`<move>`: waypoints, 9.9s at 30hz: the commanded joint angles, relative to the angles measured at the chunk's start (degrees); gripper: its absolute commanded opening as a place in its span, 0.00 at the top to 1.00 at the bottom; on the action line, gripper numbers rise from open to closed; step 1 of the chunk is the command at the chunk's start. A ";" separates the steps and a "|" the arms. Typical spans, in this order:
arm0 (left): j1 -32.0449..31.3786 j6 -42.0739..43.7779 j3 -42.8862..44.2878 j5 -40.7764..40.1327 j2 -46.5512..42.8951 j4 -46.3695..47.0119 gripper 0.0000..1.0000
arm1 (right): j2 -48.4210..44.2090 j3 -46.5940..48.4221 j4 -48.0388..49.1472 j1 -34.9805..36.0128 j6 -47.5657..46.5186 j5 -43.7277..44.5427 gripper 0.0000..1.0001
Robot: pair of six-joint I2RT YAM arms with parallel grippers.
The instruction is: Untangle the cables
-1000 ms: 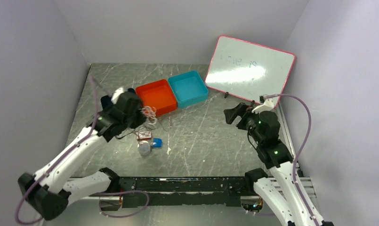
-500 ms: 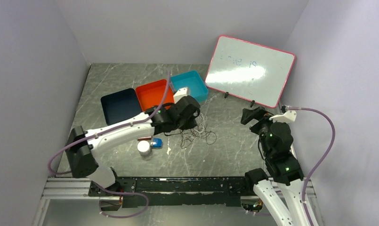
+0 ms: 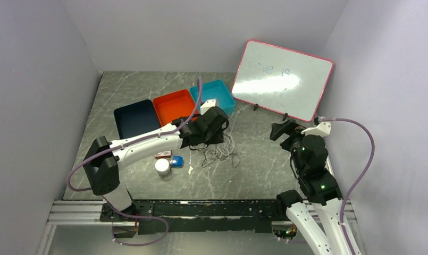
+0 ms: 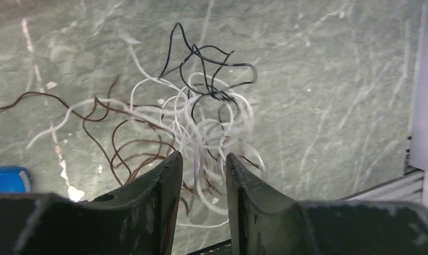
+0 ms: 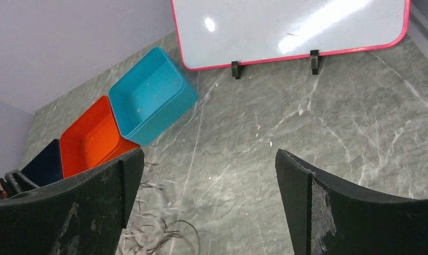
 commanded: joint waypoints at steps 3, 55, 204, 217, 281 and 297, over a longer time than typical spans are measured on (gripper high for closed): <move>2.43 1.93 -5.15 -1.68 -4.28 -2.57 0.49 | 0.89 -0.90 1.14 0.39 -0.66 -2.18 0.02; 19.99 16.38 -22.25 21.59 -35.27 17.89 0.18 | 6.64 -14.43 31.37 5.52 -5.68 -41.16 0.02; 31.36 28.19 -19.27 6.48 1.79 3.96 0.92 | 20.65 -4.78 16.13 47.71 -4.68 5.31 0.34; 31.25 36.42 -14.39 15.07 -8.91 3.80 0.93 | 15.07 -7.83 21.72 47.73 -1.92 12.16 0.31; 23.89 41.42 1.39 30.12 -24.98 7.31 0.93 | 61.17 -6.68 73.12 23.93 -19.28 -35.53 0.53; 23.93 38.98 10.76 26.59 -25.64 2.38 0.93 | 55.00 -15.78 74.70 28.56 -17.14 -26.74 0.61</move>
